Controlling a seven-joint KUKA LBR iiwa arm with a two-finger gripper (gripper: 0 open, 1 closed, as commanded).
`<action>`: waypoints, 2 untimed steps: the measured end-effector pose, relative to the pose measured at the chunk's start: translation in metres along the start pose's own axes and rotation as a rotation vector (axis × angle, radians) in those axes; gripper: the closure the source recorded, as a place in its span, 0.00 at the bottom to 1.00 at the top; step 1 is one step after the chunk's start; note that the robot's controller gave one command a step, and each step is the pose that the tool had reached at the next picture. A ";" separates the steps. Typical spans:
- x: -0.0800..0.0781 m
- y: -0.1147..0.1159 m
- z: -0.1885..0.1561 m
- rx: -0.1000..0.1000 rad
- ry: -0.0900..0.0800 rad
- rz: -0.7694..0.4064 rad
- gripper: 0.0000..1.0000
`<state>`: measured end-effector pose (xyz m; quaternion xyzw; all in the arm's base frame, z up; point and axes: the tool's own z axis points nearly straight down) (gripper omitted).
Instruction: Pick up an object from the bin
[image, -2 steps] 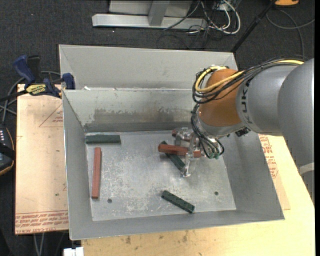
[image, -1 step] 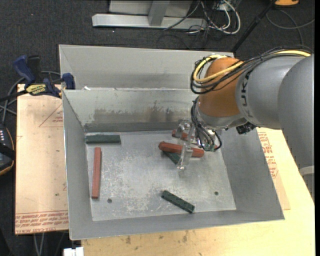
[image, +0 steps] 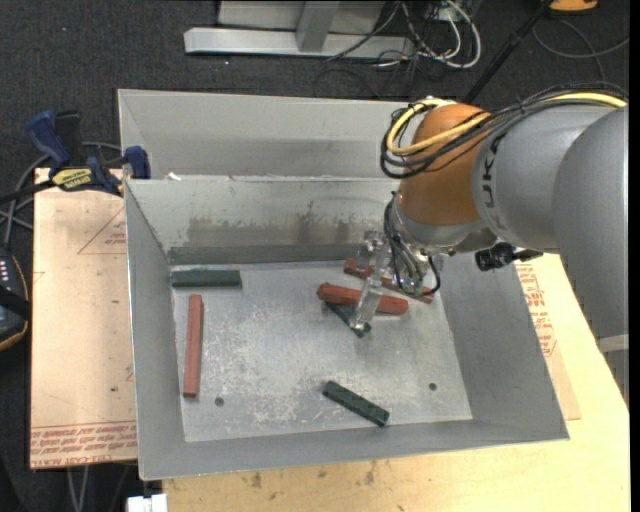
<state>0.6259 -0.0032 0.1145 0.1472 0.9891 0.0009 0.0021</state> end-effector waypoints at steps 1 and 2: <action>0.013 -0.008 0.045 0.002 0.005 0.136 0.00; 0.013 -0.007 0.045 0.002 0.003 0.134 0.00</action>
Offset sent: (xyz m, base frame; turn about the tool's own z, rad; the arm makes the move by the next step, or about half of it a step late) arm -0.0146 -0.0041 -0.0445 0.1378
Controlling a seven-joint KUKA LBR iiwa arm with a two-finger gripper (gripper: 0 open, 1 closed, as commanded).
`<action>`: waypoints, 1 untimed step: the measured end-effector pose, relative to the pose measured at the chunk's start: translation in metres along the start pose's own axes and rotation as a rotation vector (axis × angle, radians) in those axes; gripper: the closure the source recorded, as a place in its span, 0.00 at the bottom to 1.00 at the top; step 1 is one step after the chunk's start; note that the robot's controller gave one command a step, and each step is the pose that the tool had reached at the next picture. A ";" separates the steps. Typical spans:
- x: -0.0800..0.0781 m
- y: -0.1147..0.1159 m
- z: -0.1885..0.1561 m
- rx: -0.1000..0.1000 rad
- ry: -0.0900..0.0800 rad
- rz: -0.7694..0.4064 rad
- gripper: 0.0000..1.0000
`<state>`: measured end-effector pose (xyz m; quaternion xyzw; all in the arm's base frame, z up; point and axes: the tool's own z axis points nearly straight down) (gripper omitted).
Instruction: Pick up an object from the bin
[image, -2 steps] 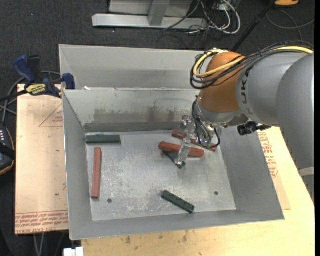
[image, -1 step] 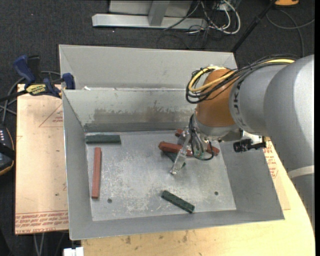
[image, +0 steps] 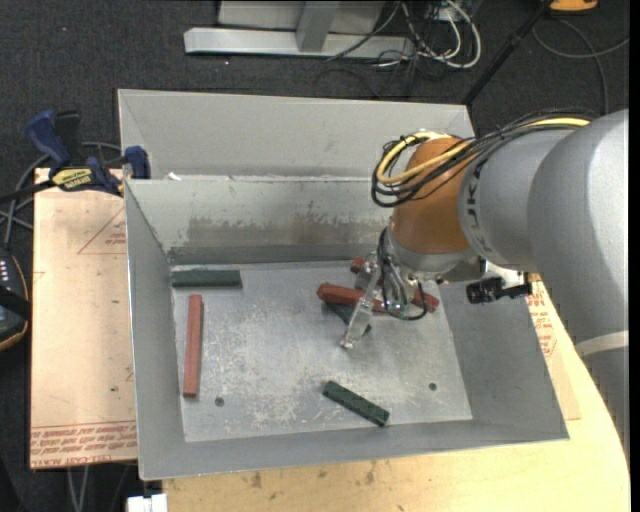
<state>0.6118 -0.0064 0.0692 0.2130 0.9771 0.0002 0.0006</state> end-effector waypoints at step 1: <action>0.000 0.000 0.000 0.000 -0.001 0.000 1.00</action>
Offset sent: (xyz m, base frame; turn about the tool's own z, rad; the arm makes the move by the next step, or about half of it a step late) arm 0.0000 0.0000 0.0000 0.0000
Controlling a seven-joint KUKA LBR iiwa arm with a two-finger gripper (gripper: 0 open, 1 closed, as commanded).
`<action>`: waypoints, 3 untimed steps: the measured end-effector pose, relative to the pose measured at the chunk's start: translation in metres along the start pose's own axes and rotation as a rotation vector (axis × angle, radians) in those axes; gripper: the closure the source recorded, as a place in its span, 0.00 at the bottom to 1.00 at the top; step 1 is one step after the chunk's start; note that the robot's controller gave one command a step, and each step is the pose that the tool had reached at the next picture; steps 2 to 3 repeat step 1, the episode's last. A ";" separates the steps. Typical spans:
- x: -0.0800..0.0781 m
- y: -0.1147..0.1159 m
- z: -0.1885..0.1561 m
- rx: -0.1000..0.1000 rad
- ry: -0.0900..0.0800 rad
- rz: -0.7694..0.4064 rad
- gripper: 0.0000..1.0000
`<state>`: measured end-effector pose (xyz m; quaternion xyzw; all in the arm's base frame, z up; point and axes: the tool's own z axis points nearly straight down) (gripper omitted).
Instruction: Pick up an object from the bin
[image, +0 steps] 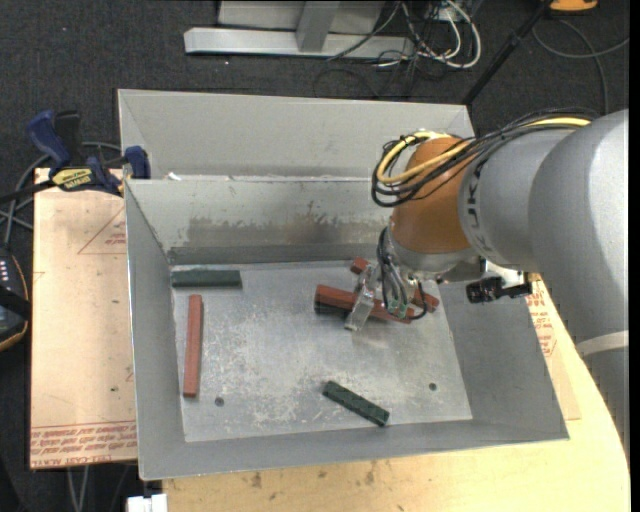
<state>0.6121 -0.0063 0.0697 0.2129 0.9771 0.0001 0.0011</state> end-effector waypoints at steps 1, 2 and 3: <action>-0.002 0.001 -0.096 -0.004 -0.007 -0.002 1.00; -0.002 0.001 -0.096 -0.004 -0.007 -0.002 1.00; -0.002 0.001 -0.096 -0.004 -0.007 -0.002 1.00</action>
Offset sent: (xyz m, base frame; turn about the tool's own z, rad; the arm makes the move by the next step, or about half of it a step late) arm -0.0001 -0.0001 0.0913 0.0000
